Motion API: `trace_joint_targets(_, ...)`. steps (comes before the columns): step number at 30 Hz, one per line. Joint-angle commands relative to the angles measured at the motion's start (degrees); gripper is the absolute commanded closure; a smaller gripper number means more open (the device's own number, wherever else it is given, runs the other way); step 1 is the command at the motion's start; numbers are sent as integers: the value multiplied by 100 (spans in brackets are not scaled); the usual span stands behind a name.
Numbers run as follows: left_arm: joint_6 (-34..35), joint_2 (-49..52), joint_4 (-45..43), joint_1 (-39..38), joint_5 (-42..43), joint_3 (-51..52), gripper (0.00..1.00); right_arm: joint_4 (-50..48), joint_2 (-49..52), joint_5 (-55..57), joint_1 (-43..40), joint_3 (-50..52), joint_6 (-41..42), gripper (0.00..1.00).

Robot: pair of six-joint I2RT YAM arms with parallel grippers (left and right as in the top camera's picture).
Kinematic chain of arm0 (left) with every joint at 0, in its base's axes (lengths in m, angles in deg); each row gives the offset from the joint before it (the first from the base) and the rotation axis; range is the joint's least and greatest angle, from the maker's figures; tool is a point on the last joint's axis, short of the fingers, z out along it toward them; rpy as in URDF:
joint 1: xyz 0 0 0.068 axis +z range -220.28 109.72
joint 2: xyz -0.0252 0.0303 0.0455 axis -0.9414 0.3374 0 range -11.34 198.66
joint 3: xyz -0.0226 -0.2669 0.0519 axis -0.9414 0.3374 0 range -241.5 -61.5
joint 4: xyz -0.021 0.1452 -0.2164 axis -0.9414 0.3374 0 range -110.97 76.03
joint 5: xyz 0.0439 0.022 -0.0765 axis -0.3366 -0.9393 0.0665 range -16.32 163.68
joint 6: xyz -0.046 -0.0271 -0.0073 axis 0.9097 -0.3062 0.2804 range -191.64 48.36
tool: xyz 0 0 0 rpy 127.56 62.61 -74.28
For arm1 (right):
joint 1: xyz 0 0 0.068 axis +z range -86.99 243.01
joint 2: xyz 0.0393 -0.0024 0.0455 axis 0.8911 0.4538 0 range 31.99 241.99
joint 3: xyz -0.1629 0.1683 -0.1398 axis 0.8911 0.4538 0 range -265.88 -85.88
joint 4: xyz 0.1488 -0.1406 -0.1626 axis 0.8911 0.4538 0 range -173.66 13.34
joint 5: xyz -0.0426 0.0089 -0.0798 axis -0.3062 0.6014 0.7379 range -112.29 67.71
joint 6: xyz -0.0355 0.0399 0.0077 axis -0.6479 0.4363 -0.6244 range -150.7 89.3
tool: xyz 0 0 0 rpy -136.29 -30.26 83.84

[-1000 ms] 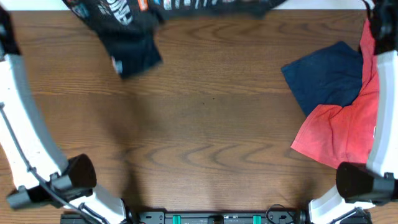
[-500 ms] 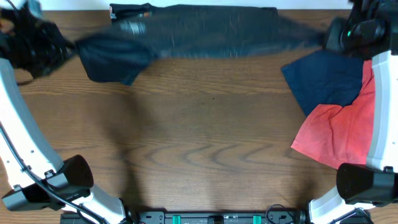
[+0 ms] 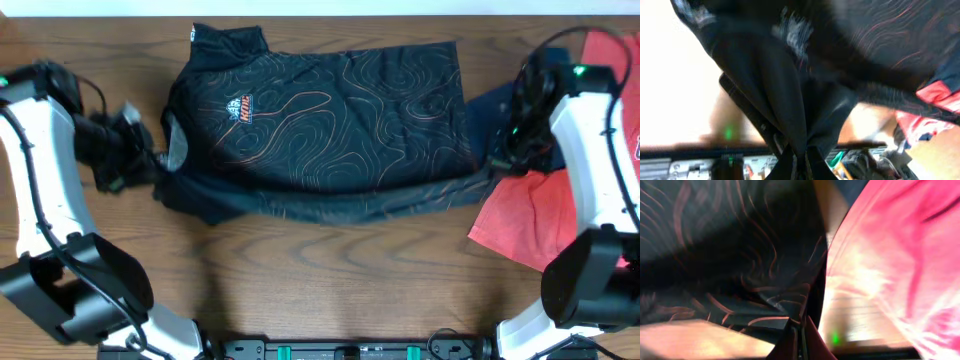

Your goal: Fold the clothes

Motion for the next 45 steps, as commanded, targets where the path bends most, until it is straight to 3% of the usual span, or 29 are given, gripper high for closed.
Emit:
trace_joint_targets(1,273,-726,-116,9,-575,837,94,-227,-400,-262,22,809,-74,99)
trace_joint_targets(9,560,-2422,-343,122,-953,2597,94,-494,-1305,-271,-61,2216,-48,99)
trace_joint_targets(15,761,-3381,-503,188,-1130,2837,94,-660,-2028,-229,-153,2337,9,99)
trace_joint_targets(19,1178,-3475,-1010,186,-1241,2837,94,-1150,-2041,-227,-151,2339,-42,99)
trace_joint_targets(27,1659,-2535,-2463,186,-1207,2837,94,-2618,-1311,-254,-151,2339,-37,99)
trace_joint_targets(36,1661,-997,-4199,184,74,2837,94,-4151,-365,-560,-120,2339,-66,99)
trace_joint_targets(45,1661,-225,-5342,179,107,2837,94,-5497,66,-531,-87,2339,160,99)
